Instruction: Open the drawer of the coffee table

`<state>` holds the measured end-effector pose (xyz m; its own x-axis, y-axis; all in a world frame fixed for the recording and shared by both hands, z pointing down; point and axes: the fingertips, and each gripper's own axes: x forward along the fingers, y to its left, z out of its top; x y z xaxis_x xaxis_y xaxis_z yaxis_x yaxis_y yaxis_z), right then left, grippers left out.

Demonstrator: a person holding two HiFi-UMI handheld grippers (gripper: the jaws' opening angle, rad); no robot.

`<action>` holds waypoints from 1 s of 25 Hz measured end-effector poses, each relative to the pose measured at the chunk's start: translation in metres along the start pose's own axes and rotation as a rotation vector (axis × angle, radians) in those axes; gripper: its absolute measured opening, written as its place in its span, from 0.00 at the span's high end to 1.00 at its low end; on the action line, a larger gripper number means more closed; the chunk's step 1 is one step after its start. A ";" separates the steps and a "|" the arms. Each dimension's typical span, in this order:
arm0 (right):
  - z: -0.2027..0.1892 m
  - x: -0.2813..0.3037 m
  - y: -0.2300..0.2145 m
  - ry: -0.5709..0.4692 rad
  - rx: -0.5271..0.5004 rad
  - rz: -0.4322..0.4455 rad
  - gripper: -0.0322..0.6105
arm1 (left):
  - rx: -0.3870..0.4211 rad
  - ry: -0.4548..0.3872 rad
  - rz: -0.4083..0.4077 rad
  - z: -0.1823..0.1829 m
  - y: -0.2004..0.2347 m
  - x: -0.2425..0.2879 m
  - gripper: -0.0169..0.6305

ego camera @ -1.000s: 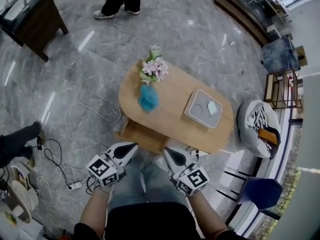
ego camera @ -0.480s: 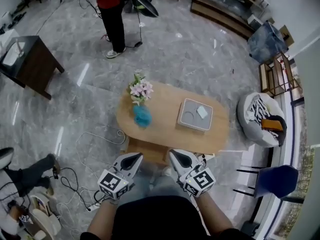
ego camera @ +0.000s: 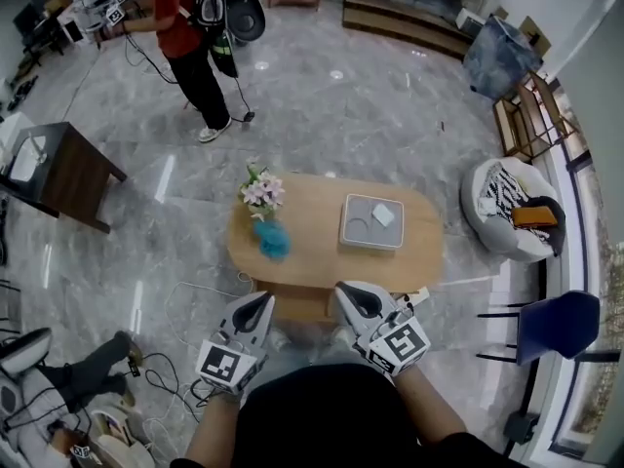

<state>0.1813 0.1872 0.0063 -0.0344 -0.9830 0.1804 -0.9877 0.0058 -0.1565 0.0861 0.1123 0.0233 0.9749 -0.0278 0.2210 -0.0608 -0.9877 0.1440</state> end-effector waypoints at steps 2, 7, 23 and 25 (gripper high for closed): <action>0.011 -0.008 -0.005 -0.014 -0.008 -0.003 0.95 | 0.015 -0.019 0.006 0.015 -0.006 0.003 0.95; 0.030 -0.030 -0.014 -0.042 -0.021 -0.006 0.95 | 0.008 -0.041 0.014 0.034 -0.025 0.016 0.95; 0.049 -0.056 -0.035 -0.058 -0.044 -0.038 0.95 | 0.061 -0.048 -0.003 0.051 -0.045 0.021 0.95; 0.047 -0.056 -0.032 -0.045 -0.053 -0.027 0.95 | 0.064 -0.049 0.003 0.050 -0.046 0.020 0.95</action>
<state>0.2219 0.2337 -0.0440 -0.0021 -0.9902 0.1393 -0.9948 -0.0121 -0.1007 0.1191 0.1495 -0.0270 0.9841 -0.0369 0.1740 -0.0516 -0.9954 0.0811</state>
